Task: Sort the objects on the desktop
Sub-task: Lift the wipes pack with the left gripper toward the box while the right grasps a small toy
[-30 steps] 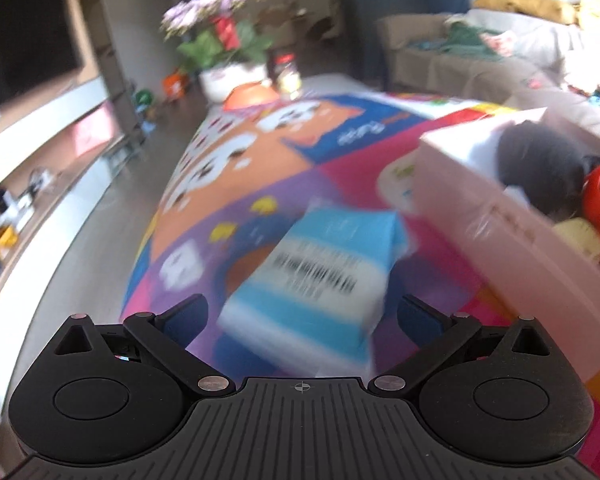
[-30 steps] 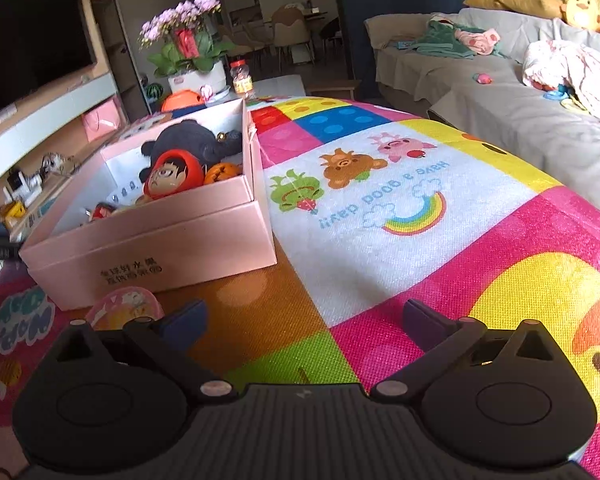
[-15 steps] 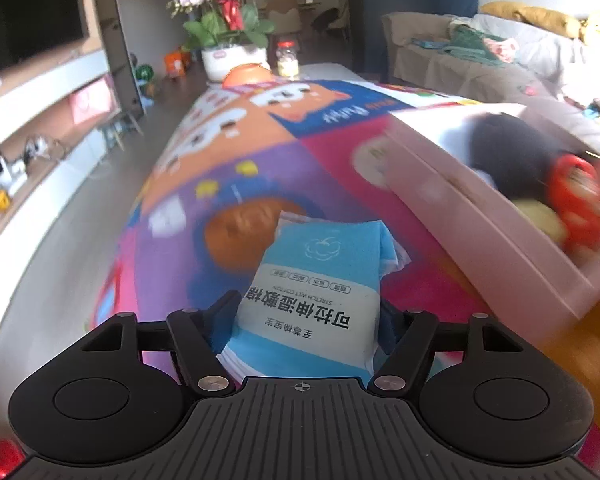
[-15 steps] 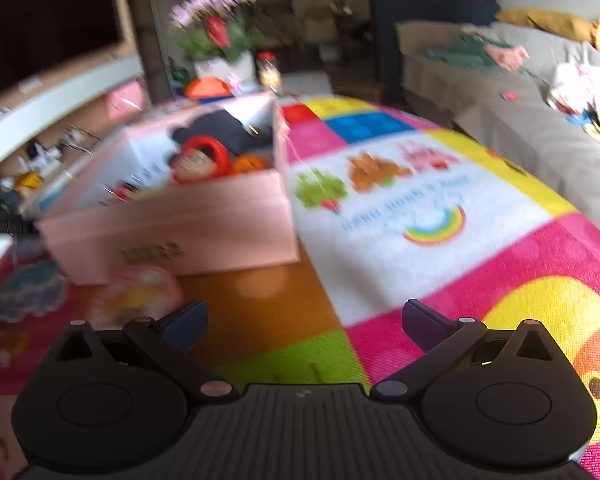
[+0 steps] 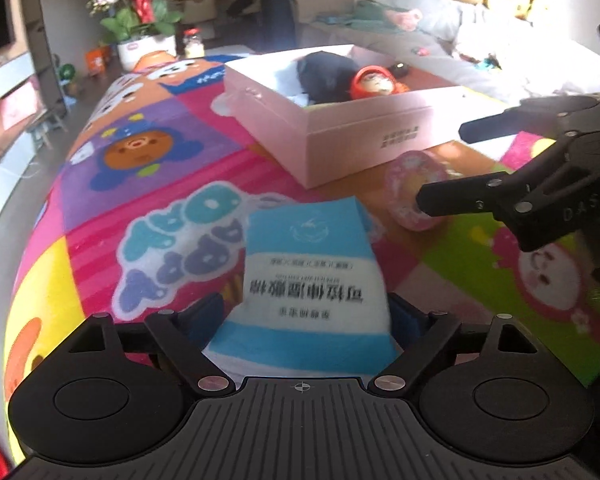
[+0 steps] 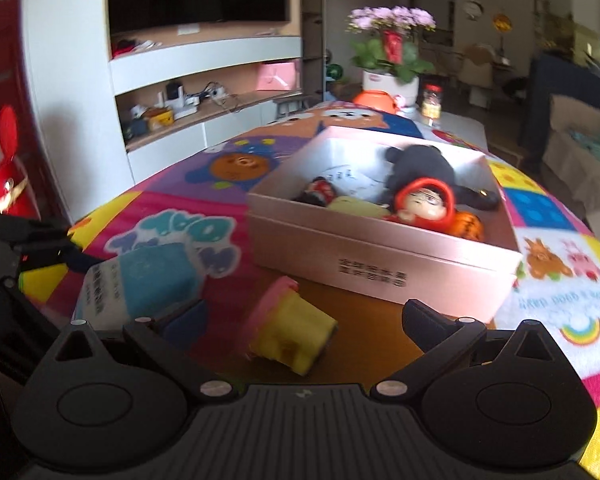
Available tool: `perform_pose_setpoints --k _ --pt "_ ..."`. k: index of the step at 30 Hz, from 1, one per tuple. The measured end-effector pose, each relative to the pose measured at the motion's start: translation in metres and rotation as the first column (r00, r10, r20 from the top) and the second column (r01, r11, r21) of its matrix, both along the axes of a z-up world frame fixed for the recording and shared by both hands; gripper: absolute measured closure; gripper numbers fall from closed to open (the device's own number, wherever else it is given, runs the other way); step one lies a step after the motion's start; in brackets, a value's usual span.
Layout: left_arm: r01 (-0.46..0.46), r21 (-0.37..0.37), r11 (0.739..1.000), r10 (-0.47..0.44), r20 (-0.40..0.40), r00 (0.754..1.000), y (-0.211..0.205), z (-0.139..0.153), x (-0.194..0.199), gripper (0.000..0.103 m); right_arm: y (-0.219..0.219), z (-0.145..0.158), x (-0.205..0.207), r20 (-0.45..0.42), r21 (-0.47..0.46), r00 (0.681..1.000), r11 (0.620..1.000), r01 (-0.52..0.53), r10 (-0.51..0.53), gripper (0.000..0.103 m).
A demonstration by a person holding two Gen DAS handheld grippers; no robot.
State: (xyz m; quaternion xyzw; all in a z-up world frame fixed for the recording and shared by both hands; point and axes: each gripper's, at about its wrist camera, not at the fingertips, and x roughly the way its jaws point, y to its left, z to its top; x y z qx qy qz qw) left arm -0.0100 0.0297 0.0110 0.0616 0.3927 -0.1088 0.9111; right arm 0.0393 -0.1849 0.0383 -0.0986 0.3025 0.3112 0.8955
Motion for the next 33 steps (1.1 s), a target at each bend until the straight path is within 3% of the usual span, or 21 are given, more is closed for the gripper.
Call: perform_pose_setpoints --k 2,4,6,12,16,19,20,21,23,26,29,33 --pt "-0.008 -0.011 1.0 0.008 -0.006 1.0 -0.001 -0.001 0.003 0.012 0.005 0.0 0.002 -0.001 0.002 1.0 1.0 -0.004 0.004 0.004" --pt "0.001 -0.016 1.0 -0.001 -0.003 1.0 -0.005 -0.001 0.003 0.012 0.007 -0.001 0.007 -0.027 0.006 1.0 1.0 0.005 -0.005 0.02" --pt "0.013 -0.037 0.999 -0.013 -0.006 1.0 -0.008 0.001 0.001 0.011 0.009 -0.001 0.012 -0.066 0.011 0.998 1.0 0.014 -0.013 0.05" --pt "0.004 -0.044 0.999 -0.004 -0.005 1.0 -0.009 0.002 -0.001 0.009 -0.029 0.005 0.019 -0.136 0.104 0.982 0.984 0.144 -0.129 0.067" --pt "-0.012 -0.061 0.998 0.012 0.006 1.0 -0.007 0.006 0.002 0.007 -0.079 0.004 0.03 -0.245 0.192 0.939 0.937 0.292 -0.242 0.066" --pt "-0.006 -0.061 0.998 0.006 0.006 1.0 -0.009 0.007 0.004 0.007 -0.1 0.008 0.023 -0.212 0.188 0.924 0.915 0.358 -0.319 0.064" --pt "-0.004 -0.06 0.998 0.004 0.002 1.0 -0.011 0.006 0.005 0.007 -0.101 0.01 0.017 -0.171 0.171 0.929 0.919 0.355 -0.327 0.049" --pt "-0.001 -0.059 0.998 0.001 -0.003 1.0 -0.012 0.005 0.006 0.007 -0.1 0.013 0.011 -0.131 0.162 0.937 0.926 0.341 -0.323 0.021" --pt "0.003 -0.054 0.999 -0.004 -0.013 1.0 -0.015 0.002 0.006 0.007 -0.095 0.019 -0.002 -0.052 0.175 0.954 0.938 0.3 -0.295 0.003" --pt "0.003 -0.038 0.999 -0.004 -0.015 1.0 -0.018 0.002 0.005 0.007 -0.072 0.019 -0.008 0.029 0.111 0.972 0.967 0.229 -0.233 0.003" --pt "-0.006 -0.034 0.999 0.005 -0.013 1.0 -0.018 0.003 0.004 0.007 -0.052 0.006 0.004 0.068 0.022 0.966 0.969 0.247 -0.248 0.003" --pt "-0.031 -0.038 0.999 0.031 -0.017 0.999 -0.016 0.006 0.004 0.007 -0.049 -0.007 0.041 -0.053 0.029 0.956 0.956 0.291 -0.289 0.003"
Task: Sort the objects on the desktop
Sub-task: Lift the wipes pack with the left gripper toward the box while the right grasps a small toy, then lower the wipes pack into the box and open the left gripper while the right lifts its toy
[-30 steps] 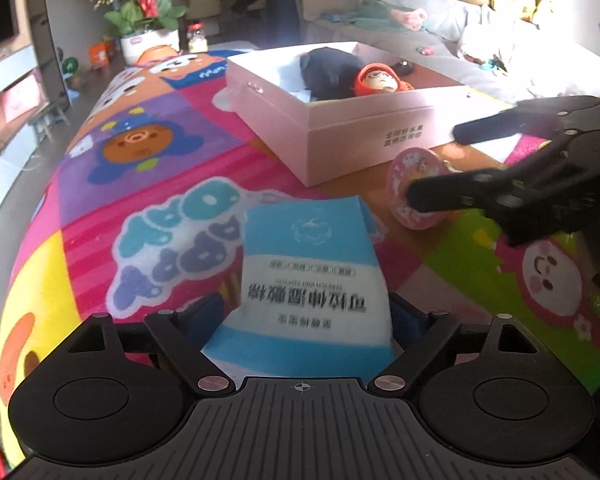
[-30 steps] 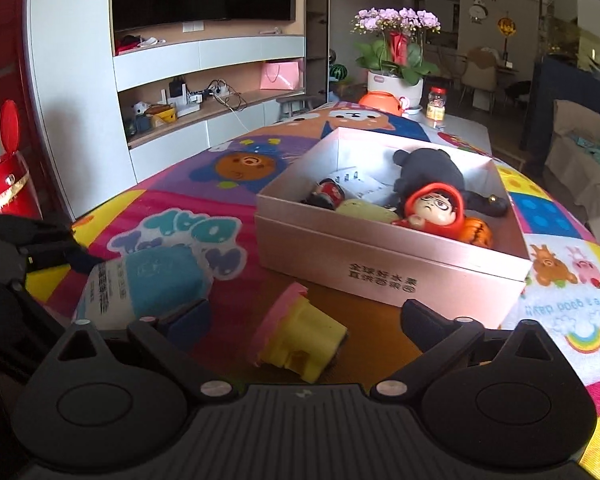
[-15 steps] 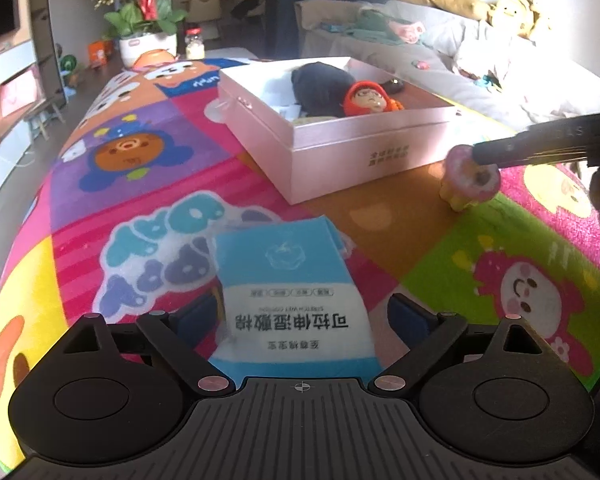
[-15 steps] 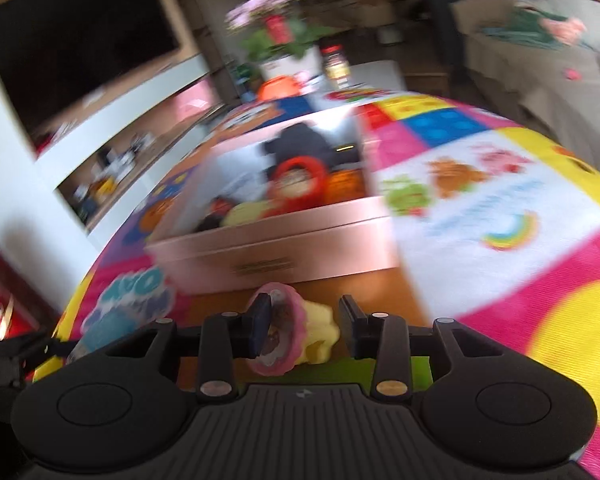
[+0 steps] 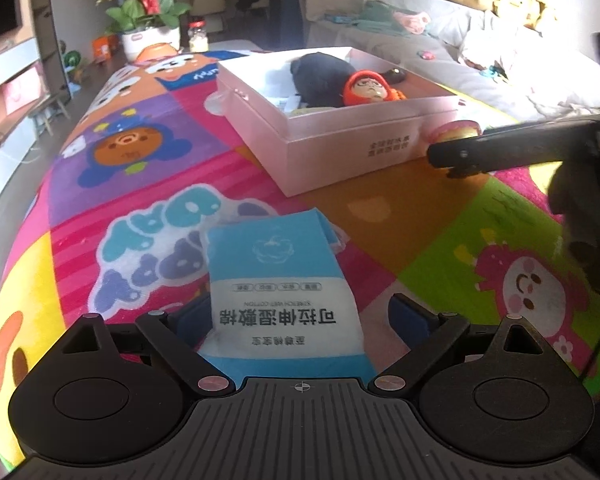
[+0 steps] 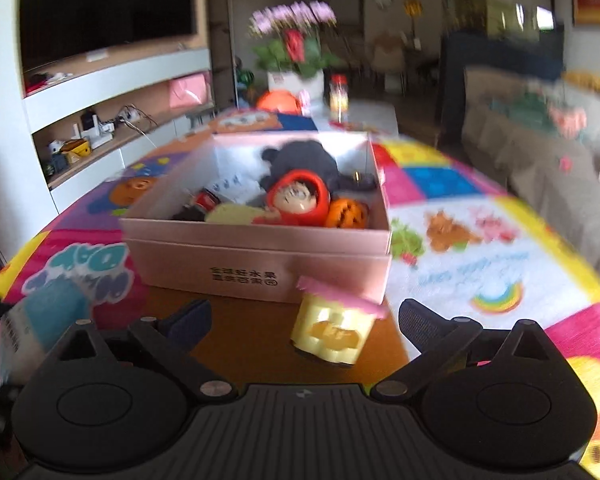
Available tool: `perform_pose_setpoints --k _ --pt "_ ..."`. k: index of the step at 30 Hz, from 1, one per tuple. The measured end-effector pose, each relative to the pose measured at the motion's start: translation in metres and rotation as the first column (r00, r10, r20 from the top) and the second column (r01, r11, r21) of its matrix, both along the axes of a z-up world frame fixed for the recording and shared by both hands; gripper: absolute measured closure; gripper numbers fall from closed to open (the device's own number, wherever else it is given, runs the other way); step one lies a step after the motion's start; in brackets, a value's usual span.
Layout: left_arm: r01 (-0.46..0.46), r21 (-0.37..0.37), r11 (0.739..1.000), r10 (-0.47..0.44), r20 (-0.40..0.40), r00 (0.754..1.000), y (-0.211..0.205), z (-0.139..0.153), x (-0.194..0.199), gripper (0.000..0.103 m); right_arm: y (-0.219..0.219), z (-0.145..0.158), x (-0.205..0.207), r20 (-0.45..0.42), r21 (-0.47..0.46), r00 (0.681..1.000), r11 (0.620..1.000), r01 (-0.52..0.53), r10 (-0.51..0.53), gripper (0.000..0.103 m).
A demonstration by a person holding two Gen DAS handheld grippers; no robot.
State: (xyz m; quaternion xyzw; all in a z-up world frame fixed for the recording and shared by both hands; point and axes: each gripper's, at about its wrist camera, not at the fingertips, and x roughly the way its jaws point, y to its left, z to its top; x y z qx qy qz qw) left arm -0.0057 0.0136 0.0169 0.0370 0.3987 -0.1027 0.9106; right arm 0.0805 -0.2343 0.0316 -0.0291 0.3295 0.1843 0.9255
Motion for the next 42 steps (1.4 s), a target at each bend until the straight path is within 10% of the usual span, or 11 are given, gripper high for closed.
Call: perform_pose_setpoints --k 4,7,17,20,28,32,34,36,42 --pt "-0.018 0.002 1.0 0.018 0.009 1.0 -0.001 0.002 0.003 0.007 -0.01 -0.012 0.024 -0.12 0.049 0.992 0.998 0.042 -0.036 0.017" --pt "-0.024 0.028 0.999 0.024 0.003 1.0 -0.006 -0.001 0.007 0.014 -0.014 -0.015 0.028 -0.179 0.049 0.984 0.999 0.024 -0.015 0.06" --pt "0.012 -0.007 1.0 -0.012 0.016 1.0 -0.013 0.014 -0.004 0.04 -0.042 0.031 -0.032 -0.019 0.086 0.999 0.996 -0.029 0.03 0.065" --pt "0.044 -0.027 0.999 -0.042 0.087 0.995 -0.02 0.036 -0.005 0.04 -0.054 0.06 -0.05 0.066 0.129 0.997 0.991 -0.036 0.028 0.084" --pt "0.027 -0.005 1.0 -0.024 0.314 0.949 -0.04 0.087 0.065 0.04 -0.062 0.086 -0.068 0.177 0.133 0.984 0.99 -0.048 0.023 0.084" --pt "-0.044 -0.037 0.998 0.053 0.306 0.95 -0.049 0.082 0.126 0.021 -0.058 0.07 -0.06 0.118 0.099 0.993 0.995 -0.031 0.019 0.084" --pt "-0.06 -0.048 0.997 0.07 0.245 0.967 -0.047 0.073 0.14 0.019 -0.057 0.065 -0.06 0.096 0.076 0.995 0.996 -0.035 0.028 0.071" --pt "-0.039 -0.067 0.997 0.052 0.217 0.975 -0.043 0.064 0.133 0.012 -0.059 0.062 -0.069 0.094 0.049 0.994 0.997 -0.058 0.053 0.027" --pt "-0.067 -0.037 0.997 0.073 0.169 0.983 -0.026 0.039 0.088 0.008 -0.045 0.029 -0.09 -0.007 -0.107 0.991 0.985 -0.137 0.137 0.019"
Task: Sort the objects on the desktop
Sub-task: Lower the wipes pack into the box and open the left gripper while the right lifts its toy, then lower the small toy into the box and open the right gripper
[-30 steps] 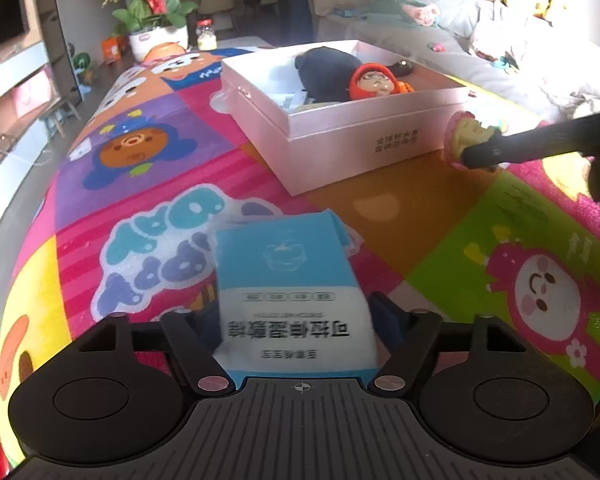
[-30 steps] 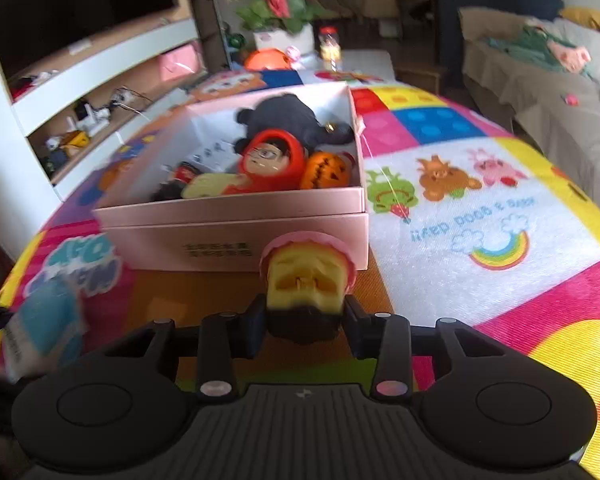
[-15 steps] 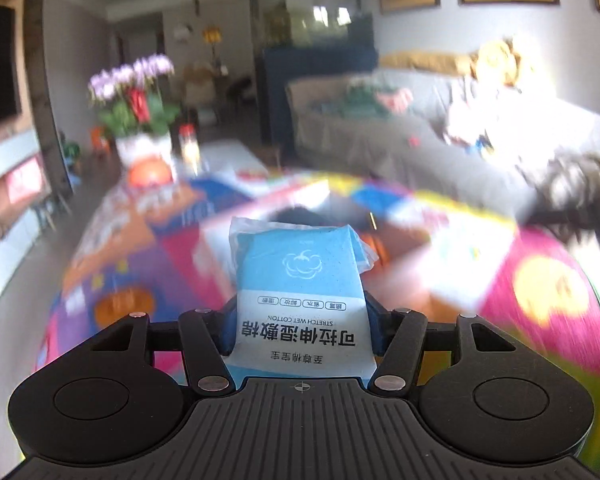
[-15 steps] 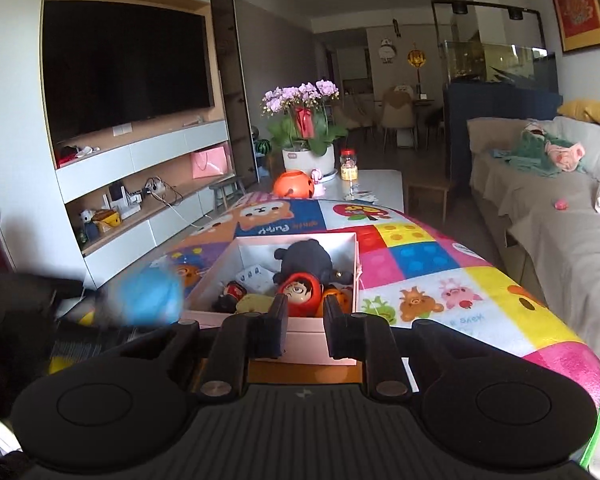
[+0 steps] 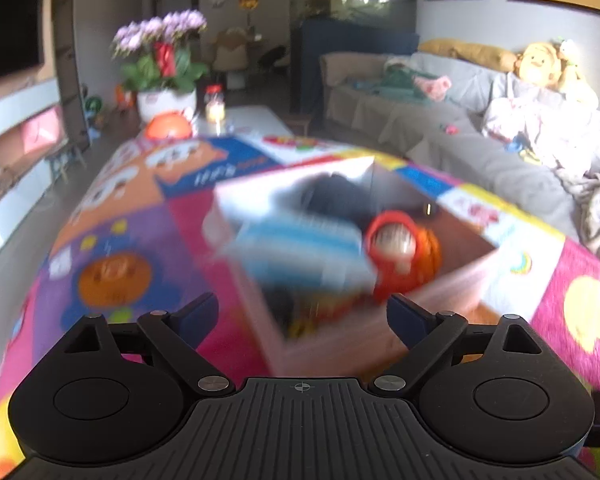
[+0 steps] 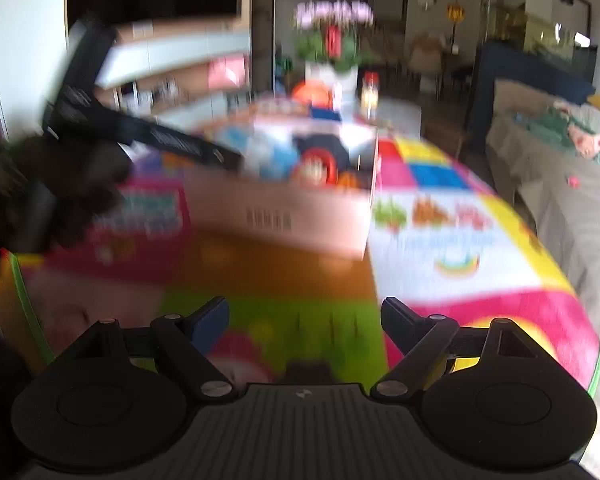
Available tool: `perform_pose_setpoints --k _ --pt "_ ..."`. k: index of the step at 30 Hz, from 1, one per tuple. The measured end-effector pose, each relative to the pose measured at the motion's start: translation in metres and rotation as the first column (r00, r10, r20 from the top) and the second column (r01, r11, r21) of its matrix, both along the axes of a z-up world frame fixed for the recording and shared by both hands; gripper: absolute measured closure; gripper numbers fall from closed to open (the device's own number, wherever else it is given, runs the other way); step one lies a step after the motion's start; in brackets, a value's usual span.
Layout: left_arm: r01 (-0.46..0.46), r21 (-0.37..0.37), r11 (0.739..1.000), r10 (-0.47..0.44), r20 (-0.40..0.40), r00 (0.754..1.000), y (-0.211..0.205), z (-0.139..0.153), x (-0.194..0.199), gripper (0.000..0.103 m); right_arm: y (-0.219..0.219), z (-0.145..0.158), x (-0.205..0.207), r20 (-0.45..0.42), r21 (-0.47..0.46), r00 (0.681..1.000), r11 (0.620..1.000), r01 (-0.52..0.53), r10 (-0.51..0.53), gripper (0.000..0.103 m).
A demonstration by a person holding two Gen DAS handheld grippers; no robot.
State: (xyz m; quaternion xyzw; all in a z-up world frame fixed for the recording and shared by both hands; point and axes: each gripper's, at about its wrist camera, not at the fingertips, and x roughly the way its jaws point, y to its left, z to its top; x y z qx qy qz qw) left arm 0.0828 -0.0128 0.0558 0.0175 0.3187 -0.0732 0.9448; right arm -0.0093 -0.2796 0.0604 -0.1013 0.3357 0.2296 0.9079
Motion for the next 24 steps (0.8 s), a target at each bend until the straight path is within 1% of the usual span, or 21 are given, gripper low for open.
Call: perform_pose_setpoints --k 1,2,3,4,5,6,8,10,12,16,19,21,22,23,24 --pt "-0.003 -0.004 1.0 0.003 -0.015 1.0 0.003 -0.003 -0.002 0.007 0.002 -0.008 0.0 -0.024 -0.019 1.0 1.0 0.01 -0.01 0.019" --pt "-0.004 -0.004 1.0 0.004 -0.026 1.0 0.005 -0.006 -0.006 0.007 0.002 -0.014 0.001 -0.05 -0.03 0.999 0.999 0.021 -0.023 0.024" --pt "-0.005 -0.003 1.0 0.005 -0.029 1.0 0.007 -0.007 -0.008 0.007 0.002 -0.019 0.002 -0.074 -0.034 0.997 0.999 0.032 -0.035 0.037" --pt "-0.006 -0.002 1.0 0.006 -0.03 1.0 0.008 -0.009 -0.01 0.006 0.002 -0.023 0.003 -0.1 -0.037 0.994 0.998 0.043 -0.047 0.047" --pt "-0.008 -0.004 1.0 0.008 -0.032 0.999 0.009 -0.01 -0.01 0.006 0.001 -0.026 0.005 -0.128 -0.044 0.99 0.998 0.054 -0.059 0.06" --pt "-0.012 -0.009 1.0 0.012 -0.034 0.999 0.01 -0.01 -0.009 0.006 0.0 -0.026 0.006 -0.136 -0.043 0.988 0.997 0.071 -0.076 0.061" --pt "-0.017 -0.021 1.0 0.017 -0.035 0.999 0.013 -0.011 -0.009 0.006 0.0 -0.023 0.004 -0.114 -0.053 0.988 0.993 0.102 -0.108 0.061" --pt "-0.015 -0.029 0.999 0.014 -0.032 0.999 0.013 -0.011 -0.008 0.006 0.001 -0.018 0.002 -0.088 -0.056 0.99 0.993 0.108 -0.113 0.061" --pt "-0.008 -0.035 0.999 0.006 -0.029 1.0 0.012 -0.009 -0.007 0.006 0.001 -0.009 0.006 -0.069 -0.04 0.992 0.994 0.099 -0.102 0.061" --pt "0.019 -0.057 0.998 -0.02 -0.016 1.0 0.013 -0.009 -0.012 0.006 0.013 0.026 0.022 0.025 -0.013 0.998 0.998 0.066 -0.066 0.061" --pt "0.057 -0.074 0.996 -0.057 -0.006 0.998 0.013 -0.011 -0.02 0.005 0.034 0.065 0.051 0.129 0.026 0.991 0.999 0.026 -0.029 0.061" --pt "0.081 -0.07 0.994 -0.081 0.003 0.997 0.013 -0.013 -0.026 0.004 0.052 0.088 0.078 0.191 0.066 0.982 0.998 -0.007 -0.006 0.061" --pt "0.088 -0.059 0.994 -0.088 0.011 0.996 0.013 -0.013 -0.029 0.003 0.062 0.097 0.094 0.206 0.088 0.979 0.996 -0.015 -0.003 0.061" --pt "0.092 -0.043 0.995 -0.091 0.021 0.996 0.013 -0.014 -0.031 0.003 0.072 0.104 0.112 0.203 0.109 0.979 0.994 -0.023 0.0 0.06" --pt "0.089 -0.024 0.996 -0.088 0.031 0.996 0.014 -0.015 -0.034 0.003 0.081 0.107 0.131 0.191 0.132 0.982 0.991 -0.037 0.011 0.054"
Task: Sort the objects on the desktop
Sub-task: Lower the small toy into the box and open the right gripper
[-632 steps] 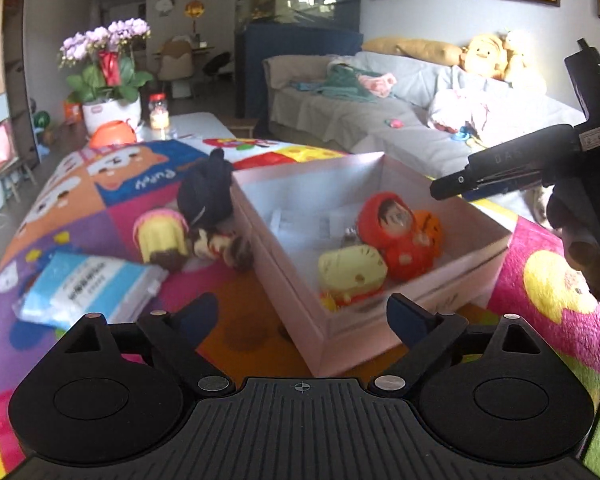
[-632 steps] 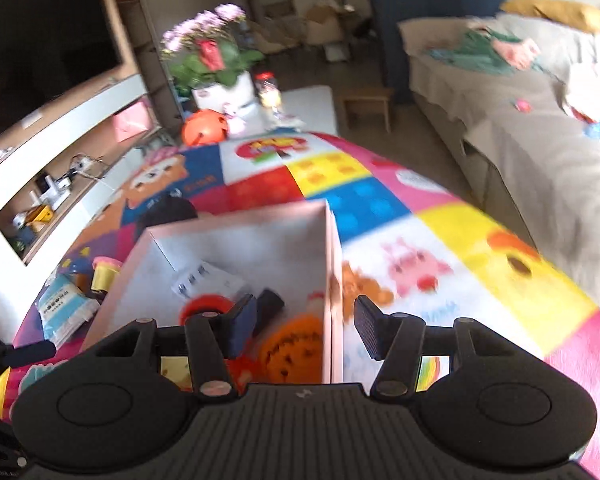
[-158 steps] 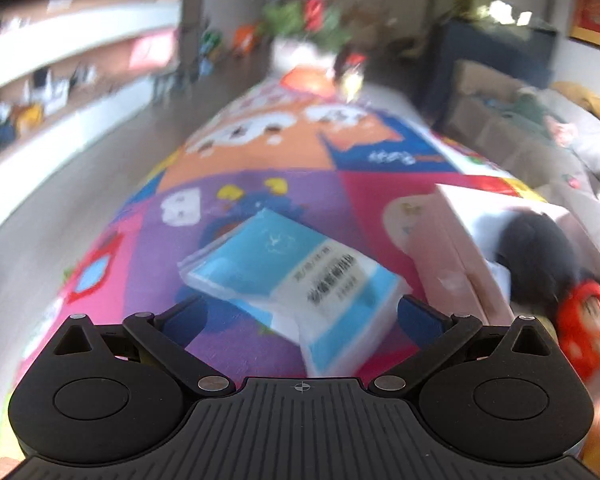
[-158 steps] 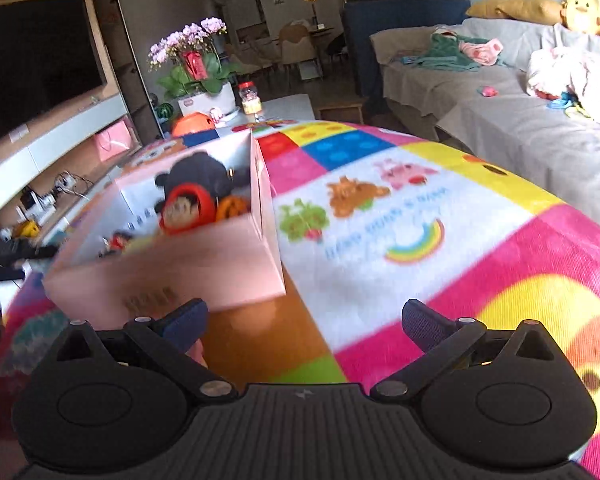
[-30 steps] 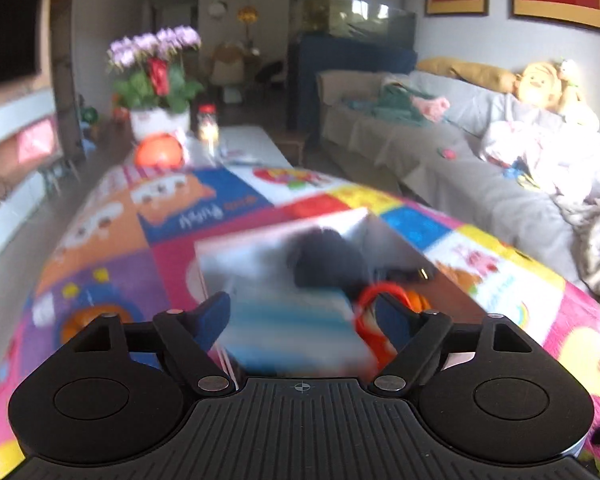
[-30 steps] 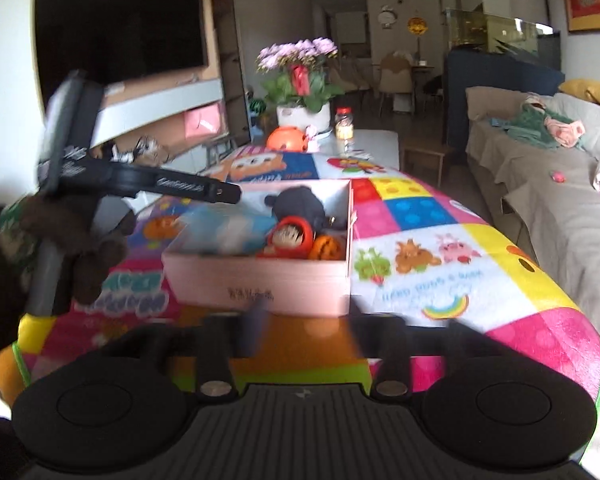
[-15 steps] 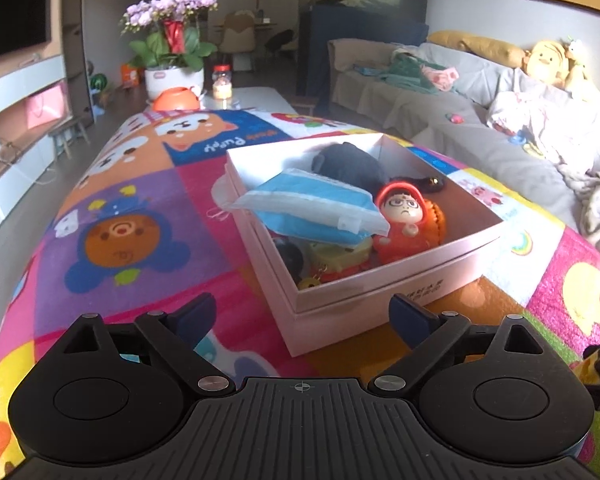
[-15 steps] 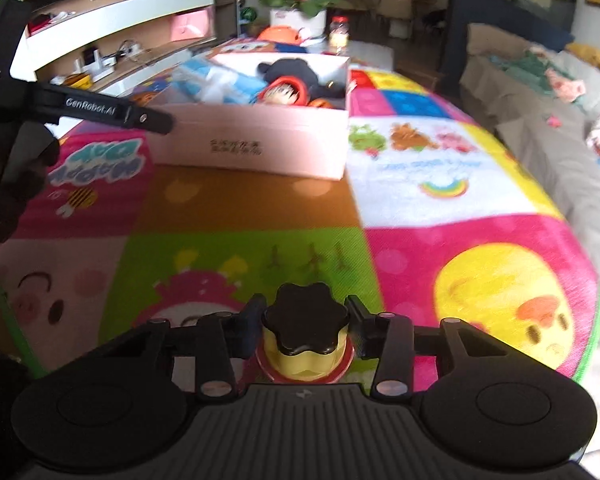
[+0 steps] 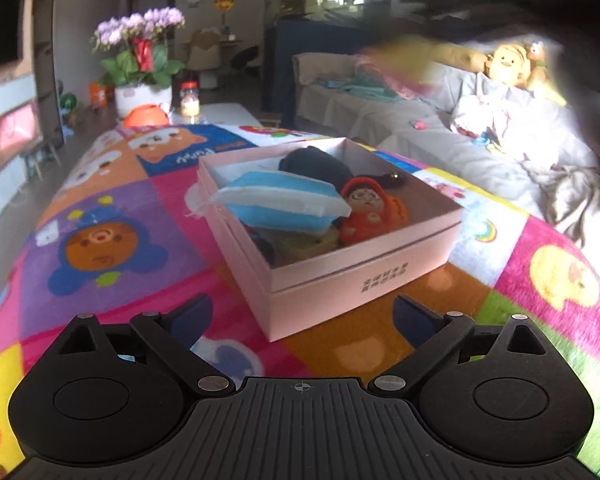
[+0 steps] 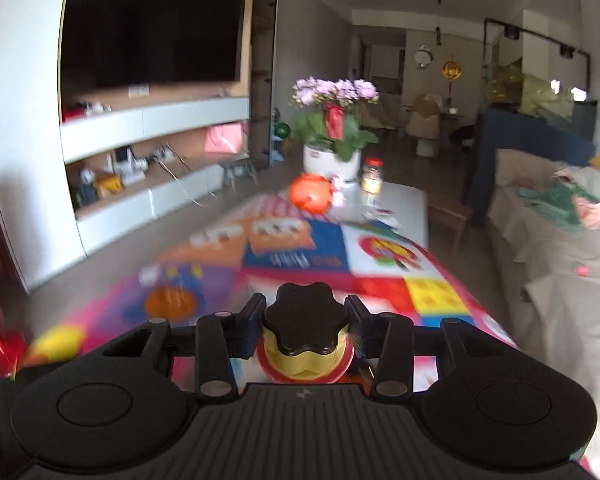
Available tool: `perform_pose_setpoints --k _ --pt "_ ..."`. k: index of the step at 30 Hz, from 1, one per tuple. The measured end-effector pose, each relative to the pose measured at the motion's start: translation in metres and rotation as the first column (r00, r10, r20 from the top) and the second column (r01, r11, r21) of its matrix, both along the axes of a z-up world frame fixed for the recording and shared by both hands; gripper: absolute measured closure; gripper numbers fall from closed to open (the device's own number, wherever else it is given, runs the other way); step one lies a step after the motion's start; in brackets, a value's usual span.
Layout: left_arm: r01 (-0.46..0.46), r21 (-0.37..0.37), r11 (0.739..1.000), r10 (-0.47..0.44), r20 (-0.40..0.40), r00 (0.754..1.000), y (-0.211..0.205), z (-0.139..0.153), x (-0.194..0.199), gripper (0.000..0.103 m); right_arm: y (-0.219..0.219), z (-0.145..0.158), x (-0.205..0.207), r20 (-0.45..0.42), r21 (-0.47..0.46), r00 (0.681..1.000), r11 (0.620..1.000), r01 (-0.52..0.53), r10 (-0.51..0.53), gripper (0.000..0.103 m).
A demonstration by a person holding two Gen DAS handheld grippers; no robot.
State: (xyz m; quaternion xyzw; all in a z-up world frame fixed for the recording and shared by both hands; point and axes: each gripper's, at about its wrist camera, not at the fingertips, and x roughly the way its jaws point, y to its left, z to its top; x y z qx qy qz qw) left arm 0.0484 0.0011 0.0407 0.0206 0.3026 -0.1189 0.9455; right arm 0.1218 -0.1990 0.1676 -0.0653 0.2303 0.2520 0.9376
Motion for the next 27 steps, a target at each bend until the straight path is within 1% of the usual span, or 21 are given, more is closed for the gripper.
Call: perform_pose_setpoints --k 2,4,6,8,11,12,14,15,16,18,19,20,21,22,23,25,26,27 --pt "-0.013 0.026 1.0 0.013 0.016 1.0 0.003 -0.003 -0.005 0.003 0.018 -0.002 0.033 -0.012 0.023 1.0 1.0 0.003 -0.002 0.046" --pt "-0.019 0.031 0.999 0.019 0.012 1.0 0.006 -0.007 -0.003 0.003 0.039 -0.013 0.056 -0.03 -0.006 1.0 1.0 0.008 -0.008 0.046" --pt "-0.021 0.028 0.999 0.021 0.002 1.0 0.008 -0.01 0.004 0.003 0.057 -0.029 0.07 -0.095 -0.024 0.995 1.0 -0.015 0.013 0.05" --pt "-0.018 0.032 0.999 0.018 0.004 1.0 0.008 -0.012 0.011 0.003 0.071 -0.048 0.077 -0.15 -0.062 0.988 0.997 -0.047 0.037 0.055" --pt "-0.025 0.05 0.998 0.024 0.016 1.0 0.008 -0.014 0.022 0.003 0.08 -0.076 0.067 -0.183 -0.163 0.981 0.982 -0.1 0.069 0.055" --pt "-0.032 0.056 0.998 0.031 0.019 0.999 0.008 -0.015 0.025 0.003 0.08 -0.082 0.057 -0.177 -0.188 0.98 0.975 -0.121 0.088 0.055" --pt "-0.047 0.063 0.997 0.046 0.022 0.999 0.01 -0.017 0.031 0.003 0.077 -0.086 0.043 -0.13 -0.241 0.985 0.96 -0.139 0.11 0.054" --pt "-0.055 0.064 0.996 0.053 0.02 0.998 0.011 -0.019 0.033 0.002 0.075 -0.087 0.038 -0.111 -0.269 0.988 0.954 -0.133 0.106 0.049" --pt "-0.056 0.063 0.996 0.055 0.015 0.998 0.012 -0.02 0.036 0.002 0.074 -0.088 0.033 -0.085 -0.293 0.992 0.949 -0.118 0.097 0.046" --pt "-0.052 0.052 0.997 0.052 0.003 0.999 0.013 -0.023 0.037 0.001 0.073 -0.092 0.023 -0.022 -0.362 0.996 0.928 -0.092 0.09 0.037" --pt "-0.053 0.055 0.997 0.053 0.0 0.999 0.013 -0.024 0.037 0.001 0.073 -0.096 0.019 0.022 -0.389 0.995 0.918 -0.083 0.099 0.035" --pt "-0.054 0.059 0.997 0.054 -0.002 0.999 0.013 -0.025 0.037 0.001 0.074 -0.099 0.016 0.043 -0.402 0.993 0.912 -0.085 0.111 0.034" --pt "-0.057 0.061 0.996 0.058 -0.003 0.998 0.014 -0.026 0.037 0.001 0.074 -0.098 0.017 0.036 -0.397 0.993 0.913 -0.09 0.113 0.035" --pt "-0.06 0.061 0.996 0.06 -0.005 0.998 0.015 -0.026 0.036 0.001 0.073 -0.093 0.021 0.009 -0.37 0.994 0.924 -0.097 0.107 0.036" --pt "-0.064 0.059 0.996 0.064 -0.007 0.998 0.018 -0.026 0.036 0.001 0.068 -0.086 0.024 -0.035 -0.318 0.994 0.942 -0.108 0.103 0.04" --pt "-0.082 0.062 0.995 0.083 -0.005 0.997 0.022 -0.024 0.037 0.001 0.053 -0.067 0.034 -0.123 -0.171 0.987 0.977 -0.126 0.106 0.045" --pt "-0.102 0.067 0.993 0.102 0.0 0.995 0.025 -0.023 0.039 0.001 0.046 -0.061 0.036 -0.162 -0.114 0.98 0.985 -0.13 0.111 0.051" --pt "-0.124 0.067 0.99 0.124 0.006 0.992 0.028 -0.023 0.041 0.001 0.041 -0.057 0.037 -0.203 -0.078 0.972 0.987 -0.138 0.12 0.056"
